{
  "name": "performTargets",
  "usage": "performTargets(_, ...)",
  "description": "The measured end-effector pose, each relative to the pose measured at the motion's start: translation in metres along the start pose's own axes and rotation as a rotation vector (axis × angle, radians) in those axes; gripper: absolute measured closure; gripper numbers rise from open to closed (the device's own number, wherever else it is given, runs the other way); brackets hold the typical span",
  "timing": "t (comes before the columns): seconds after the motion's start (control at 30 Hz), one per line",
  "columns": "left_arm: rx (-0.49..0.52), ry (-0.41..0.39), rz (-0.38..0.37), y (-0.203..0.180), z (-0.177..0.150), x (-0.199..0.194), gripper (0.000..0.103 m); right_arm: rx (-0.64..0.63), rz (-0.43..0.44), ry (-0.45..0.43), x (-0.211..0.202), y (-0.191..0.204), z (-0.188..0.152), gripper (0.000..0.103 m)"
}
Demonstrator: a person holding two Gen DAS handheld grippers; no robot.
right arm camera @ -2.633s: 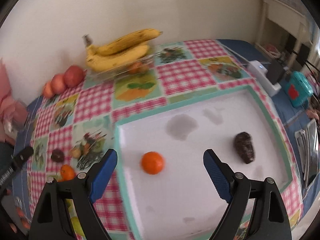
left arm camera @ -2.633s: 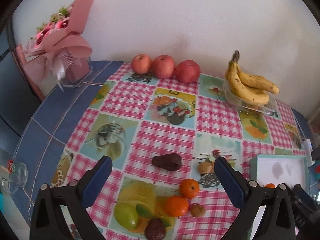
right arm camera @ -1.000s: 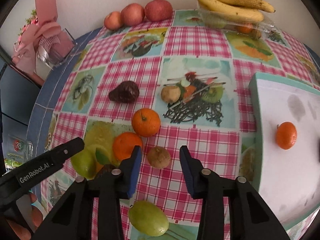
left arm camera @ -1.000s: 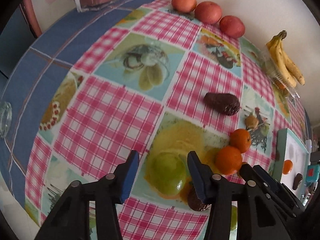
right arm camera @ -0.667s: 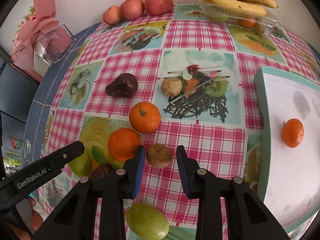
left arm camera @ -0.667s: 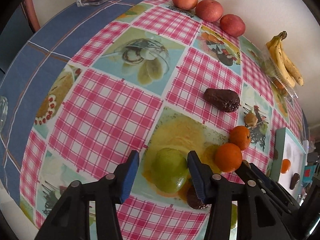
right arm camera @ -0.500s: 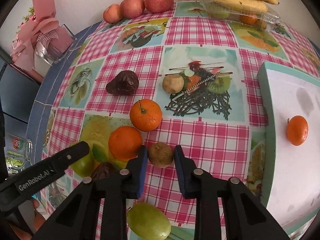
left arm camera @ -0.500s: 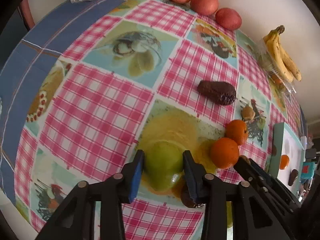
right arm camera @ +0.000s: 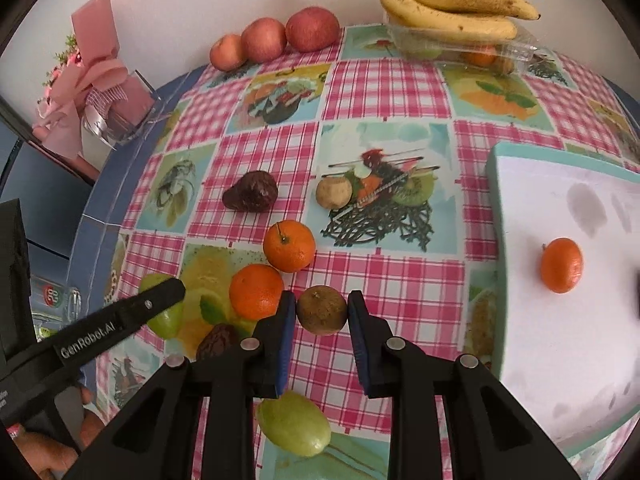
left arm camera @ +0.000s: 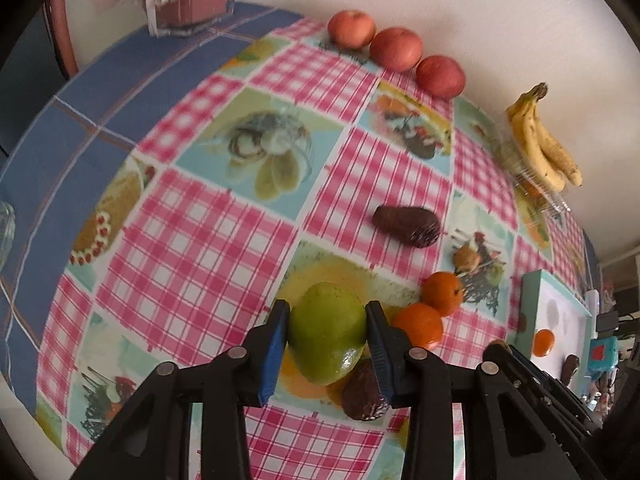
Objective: Organize fruits
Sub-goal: 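Grasp a green pear with the left tool while the right tool grasps a small brown fruit, then carry the pear and brown fruit into the white tray while both tools open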
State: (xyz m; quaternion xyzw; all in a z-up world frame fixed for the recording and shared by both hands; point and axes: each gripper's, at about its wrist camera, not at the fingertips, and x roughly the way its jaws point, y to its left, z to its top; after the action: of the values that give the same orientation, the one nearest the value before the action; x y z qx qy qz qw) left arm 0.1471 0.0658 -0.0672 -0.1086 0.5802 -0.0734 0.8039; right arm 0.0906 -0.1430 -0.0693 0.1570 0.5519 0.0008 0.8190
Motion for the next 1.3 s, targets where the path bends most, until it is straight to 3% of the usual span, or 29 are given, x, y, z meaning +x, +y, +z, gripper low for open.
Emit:
performTargets(0.3, 0.032, -0.046, -0.008, -0.019, 0.001, -0.013, 0.062, 0.024, 0.02, -0.051, -0.03, -0.017, 0.004, 0.076)
performTargets(0.67, 0.109, -0.089, -0.015, -0.063, -0.008, -0.026, 0.062, 0.066, -0.024, -0.083, -0.055, -0.051, 0.004, 0.076)
performTargets(1.13, 0.282, -0.067, -0.055, -0.141, -0.036, -0.02, 0.062, 0.282, -0.12, -0.116, -0.084, -0.154, -0.005, 0.076)
performTargets(1.3, 0.343, -0.033, -0.115, -0.172, -0.051, -0.017, 0.062, 0.348, -0.189, -0.133, -0.099, -0.19, -0.013, 0.076)
